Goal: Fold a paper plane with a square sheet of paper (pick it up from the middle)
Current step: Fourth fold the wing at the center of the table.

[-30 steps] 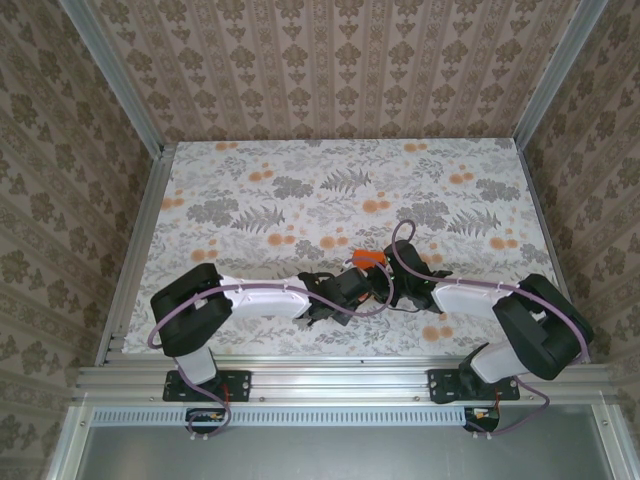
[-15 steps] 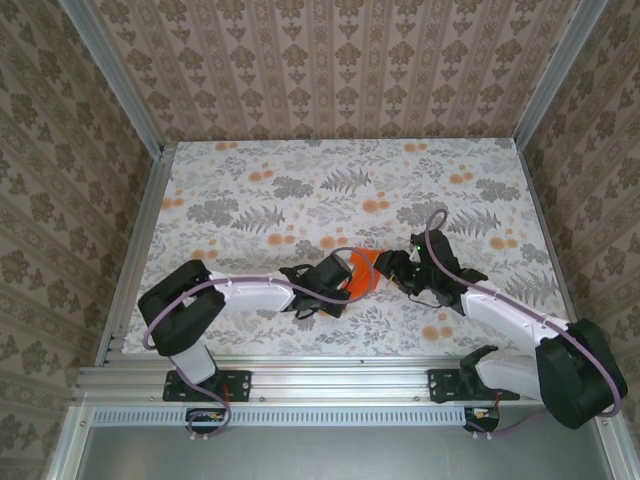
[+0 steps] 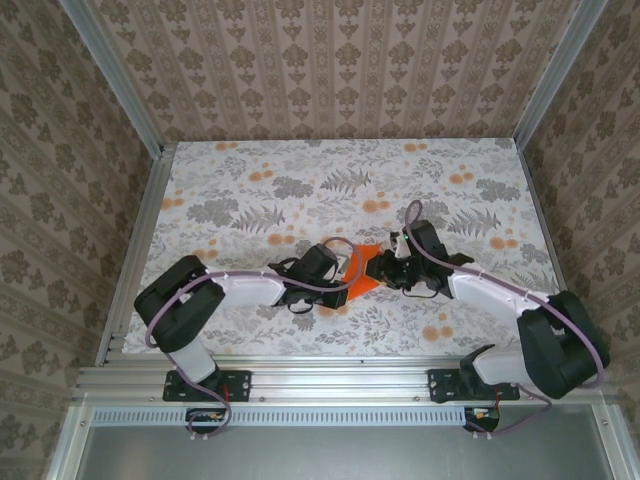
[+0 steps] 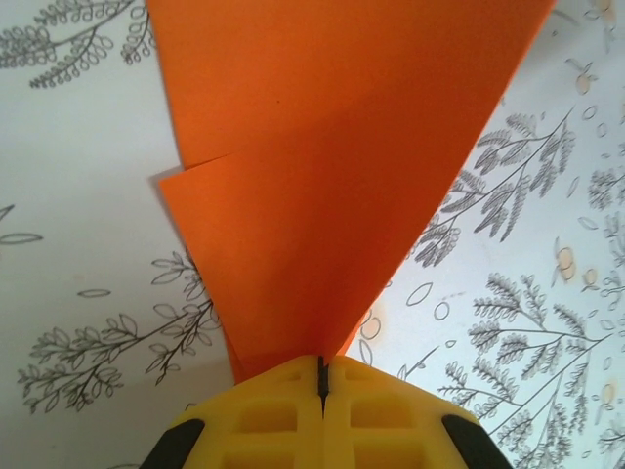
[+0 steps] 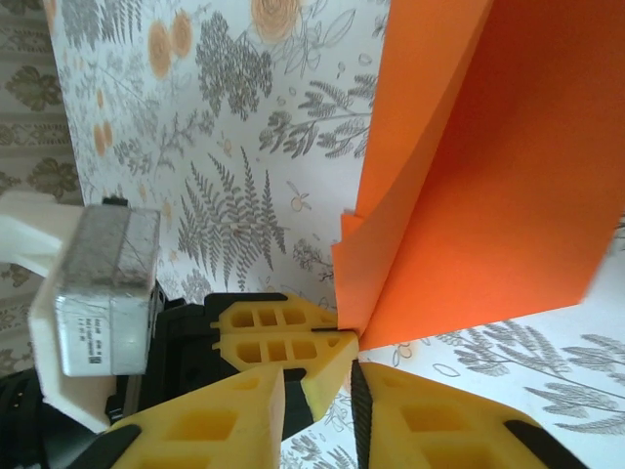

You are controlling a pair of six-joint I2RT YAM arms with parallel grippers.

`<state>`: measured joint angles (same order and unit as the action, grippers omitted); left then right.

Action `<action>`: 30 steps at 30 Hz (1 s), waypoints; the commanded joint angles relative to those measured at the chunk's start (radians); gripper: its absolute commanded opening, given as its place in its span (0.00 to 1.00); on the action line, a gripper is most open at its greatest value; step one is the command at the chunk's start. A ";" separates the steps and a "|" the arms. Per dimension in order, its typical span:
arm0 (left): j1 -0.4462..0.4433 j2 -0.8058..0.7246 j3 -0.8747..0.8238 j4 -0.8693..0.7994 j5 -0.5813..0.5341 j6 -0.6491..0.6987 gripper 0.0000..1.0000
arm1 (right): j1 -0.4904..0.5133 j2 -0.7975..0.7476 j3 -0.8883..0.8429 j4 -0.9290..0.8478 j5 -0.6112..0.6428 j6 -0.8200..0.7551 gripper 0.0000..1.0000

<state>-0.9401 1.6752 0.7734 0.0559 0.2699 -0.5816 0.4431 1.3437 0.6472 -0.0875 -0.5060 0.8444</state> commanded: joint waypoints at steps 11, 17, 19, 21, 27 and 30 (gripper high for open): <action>0.030 0.027 -0.008 0.074 0.111 -0.071 0.00 | 0.019 0.196 0.120 0.011 -0.032 -0.044 0.19; 0.031 0.028 -0.008 0.043 0.082 -0.069 0.11 | 0.021 0.235 0.146 0.005 -0.023 -0.048 0.18; 0.033 0.024 -0.010 0.036 0.074 -0.064 0.13 | 0.020 0.244 0.150 0.007 -0.021 -0.047 0.18; 0.031 0.023 -0.007 0.022 0.065 -0.058 0.19 | 0.020 0.252 0.151 0.011 -0.019 -0.047 0.18; 0.029 0.018 0.000 -0.007 0.058 -0.032 0.19 | 0.020 0.265 0.163 0.007 -0.021 -0.048 0.18; 0.028 0.017 0.002 -0.016 0.048 -0.031 0.18 | 0.020 0.265 0.168 0.000 -0.022 -0.052 0.18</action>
<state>-0.9138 1.6897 0.7731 0.0795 0.3363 -0.6331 0.4591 1.5967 0.7864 -0.0795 -0.5171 0.8101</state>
